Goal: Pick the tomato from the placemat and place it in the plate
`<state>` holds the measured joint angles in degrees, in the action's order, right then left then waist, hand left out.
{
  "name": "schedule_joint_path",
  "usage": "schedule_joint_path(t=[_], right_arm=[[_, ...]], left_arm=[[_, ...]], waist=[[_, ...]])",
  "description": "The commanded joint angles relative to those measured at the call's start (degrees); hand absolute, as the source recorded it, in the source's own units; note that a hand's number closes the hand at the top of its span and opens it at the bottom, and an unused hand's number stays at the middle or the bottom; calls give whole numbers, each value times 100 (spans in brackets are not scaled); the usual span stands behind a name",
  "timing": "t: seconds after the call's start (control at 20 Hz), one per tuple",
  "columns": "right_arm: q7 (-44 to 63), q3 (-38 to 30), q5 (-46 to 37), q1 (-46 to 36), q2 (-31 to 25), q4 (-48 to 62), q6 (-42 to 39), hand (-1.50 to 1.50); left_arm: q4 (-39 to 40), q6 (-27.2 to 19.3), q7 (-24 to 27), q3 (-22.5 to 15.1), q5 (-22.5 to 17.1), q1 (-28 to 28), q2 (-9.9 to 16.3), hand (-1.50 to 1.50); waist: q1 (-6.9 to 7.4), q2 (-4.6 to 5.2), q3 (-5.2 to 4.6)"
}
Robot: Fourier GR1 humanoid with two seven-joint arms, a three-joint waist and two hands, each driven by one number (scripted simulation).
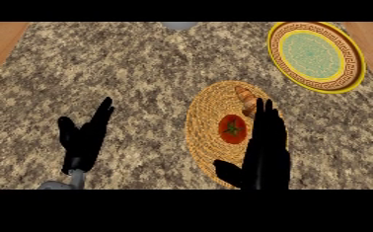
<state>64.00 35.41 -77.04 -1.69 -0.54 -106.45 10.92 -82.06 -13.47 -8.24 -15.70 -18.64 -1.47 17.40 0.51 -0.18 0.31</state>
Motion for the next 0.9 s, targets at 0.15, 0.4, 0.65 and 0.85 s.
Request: schedule_joint_path(t=[0.15,0.4,0.65,0.85], right_arm=[[1140,-73,-46,-523,52,500,20,-150],[1332,-158,-52,-754,52,960,55,-150],[1181,-349,294,-965,52,1298,21,-150],[658,-507,363,-546,52,1594,434,-150]], left_arm=[[-106,-60,61,-190,188,410,-253,0],[-36,190,-189,-14,66,193,-114,0],[492,253,79,117,136,-8,-318,0],[512,434,76,288,93,11,-214,0]], waist=[[-13,13,-32],[-14,22,-32],[-41,30,-34],[-62,25,-32]])
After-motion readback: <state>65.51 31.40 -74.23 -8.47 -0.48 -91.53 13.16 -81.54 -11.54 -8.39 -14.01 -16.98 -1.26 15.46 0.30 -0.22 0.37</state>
